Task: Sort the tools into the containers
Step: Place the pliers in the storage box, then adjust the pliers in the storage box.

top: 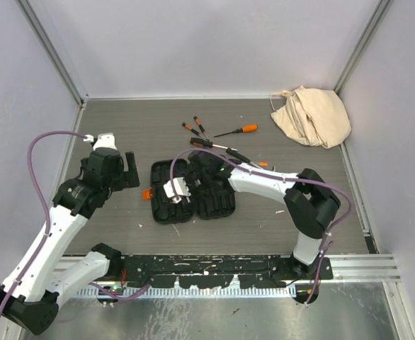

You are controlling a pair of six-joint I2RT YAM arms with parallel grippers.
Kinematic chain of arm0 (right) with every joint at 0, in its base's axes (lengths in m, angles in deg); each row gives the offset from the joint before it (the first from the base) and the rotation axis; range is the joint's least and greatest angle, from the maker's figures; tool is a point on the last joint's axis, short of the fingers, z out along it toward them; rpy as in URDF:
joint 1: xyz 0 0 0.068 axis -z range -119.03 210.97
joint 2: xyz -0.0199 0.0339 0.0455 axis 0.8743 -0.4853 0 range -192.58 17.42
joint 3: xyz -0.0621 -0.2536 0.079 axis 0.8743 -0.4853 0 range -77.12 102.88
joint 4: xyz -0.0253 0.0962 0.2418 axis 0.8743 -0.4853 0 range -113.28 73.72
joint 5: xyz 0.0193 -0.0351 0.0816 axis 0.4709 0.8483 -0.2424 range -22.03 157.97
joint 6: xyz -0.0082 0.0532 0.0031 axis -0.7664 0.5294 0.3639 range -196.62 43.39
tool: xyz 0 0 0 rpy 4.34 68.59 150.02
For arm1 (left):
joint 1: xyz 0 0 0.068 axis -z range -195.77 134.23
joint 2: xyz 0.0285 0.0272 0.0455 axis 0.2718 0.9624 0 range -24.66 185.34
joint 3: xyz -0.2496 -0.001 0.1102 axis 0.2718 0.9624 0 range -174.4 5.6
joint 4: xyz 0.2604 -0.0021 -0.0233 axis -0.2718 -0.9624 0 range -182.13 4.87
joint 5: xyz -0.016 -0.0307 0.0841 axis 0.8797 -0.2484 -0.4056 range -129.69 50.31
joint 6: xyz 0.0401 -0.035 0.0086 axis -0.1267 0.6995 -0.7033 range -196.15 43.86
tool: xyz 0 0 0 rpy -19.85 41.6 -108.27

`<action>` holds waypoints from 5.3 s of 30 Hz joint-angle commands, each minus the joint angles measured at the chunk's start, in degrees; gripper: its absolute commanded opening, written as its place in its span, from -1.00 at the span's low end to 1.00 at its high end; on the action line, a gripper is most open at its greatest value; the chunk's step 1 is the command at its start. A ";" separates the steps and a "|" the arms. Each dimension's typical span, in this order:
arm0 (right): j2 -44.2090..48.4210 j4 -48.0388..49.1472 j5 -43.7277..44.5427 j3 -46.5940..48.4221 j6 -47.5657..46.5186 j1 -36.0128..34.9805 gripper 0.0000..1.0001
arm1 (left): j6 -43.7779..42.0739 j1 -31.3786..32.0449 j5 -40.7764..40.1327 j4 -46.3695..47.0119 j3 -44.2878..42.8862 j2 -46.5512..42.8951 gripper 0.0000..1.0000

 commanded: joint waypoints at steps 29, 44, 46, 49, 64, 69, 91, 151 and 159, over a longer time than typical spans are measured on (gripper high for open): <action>-1.45 -10.93 5.34 10.61 -28.97 -5.66 0.55 | -1.47 -0.37 0.51 1.18 0.71 1.79 0.97; 30.36 26.72 31.78 -27.00 63.78 -4.36 0.51 | 4.87 9.52 6.50 8.28 -3.35 13.72 0.94; 32.41 20.03 36.56 -26.83 71.68 -4.24 0.51 | 5.64 11.20 6.40 9.59 -3.38 16.27 0.94; 35.00 11.99 40.05 -27.19 82.02 -4.26 0.51 | 6.07 13.11 6.81 11.74 -3.36 19.86 0.93; 40.54 14.14 36.20 -36.67 97.42 -4.16 0.26 | 4.26 15.70 14.56 17.49 -4.67 38.05 0.48; 38.61 13.78 35.93 -35.79 97.61 -4.14 0.21 | 3.93 15.74 14.70 18.82 -4.16 41.21 0.39; 33.27 14.66 33.34 -34.26 99.01 -4.16 0.16 | 2.17 15.74 11.46 18.62 -1.70 42.98 0.22; 30.99 13.02 33.05 -33.71 100.52 -4.16 0.17 | 15.30 9.80 -2.80 9.73 -6.78 43.59 0.01; 30.54 12.95 32.80 -33.41 100.51 -4.16 0.17 | 14.26 9.81 -3.10 8.60 -8.09 41.85 0.22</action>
